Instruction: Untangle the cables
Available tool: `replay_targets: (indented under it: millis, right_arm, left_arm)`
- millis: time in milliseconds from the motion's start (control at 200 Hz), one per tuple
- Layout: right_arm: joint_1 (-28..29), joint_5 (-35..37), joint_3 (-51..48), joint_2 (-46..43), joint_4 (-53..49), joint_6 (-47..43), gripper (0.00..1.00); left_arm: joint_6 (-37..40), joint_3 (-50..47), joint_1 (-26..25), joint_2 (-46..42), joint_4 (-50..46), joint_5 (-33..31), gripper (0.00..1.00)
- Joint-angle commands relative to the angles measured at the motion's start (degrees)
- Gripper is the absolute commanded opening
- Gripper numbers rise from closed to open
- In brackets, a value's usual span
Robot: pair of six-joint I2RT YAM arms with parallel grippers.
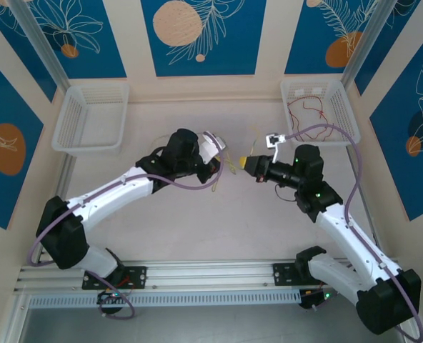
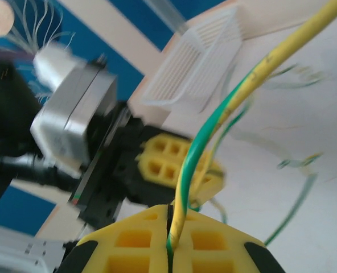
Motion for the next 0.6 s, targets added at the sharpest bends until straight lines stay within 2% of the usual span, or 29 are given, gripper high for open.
replay_targets:
  millis: [0,155,345,470,595]
  right_arm:
    - [6.14,1.25,-0.85,0.9,0.17,-4.21,0.0]
    - [8.77,8.92,-0.44,3.88,0.28,-3.55,0.0]
    - [7.51,19.39,0.93,3.42,-3.33,-2.31,0.0]
    - [2.63,17.04,0.71,0.46,-4.89,-0.88,0.0]
    - [-1.34,14.76,1.41,-1.36,-8.63,-0.64,0.0]
  left_arm:
    - [-2.61,3.64,1.64,2.1,0.15,-0.52,0.0]
    - [-3.05,4.44,1.48,2.47,0.4,1.42,0.0]
    - [-1.87,2.06,1.09,-1.13,0.81,2.76,0.0]
    - [-0.27,-1.3,1.13,-3.98,-0.38,-0.25,0.0]
    - [0.96,-2.63,1.13,-5.03,-3.13,0.7,0.0]
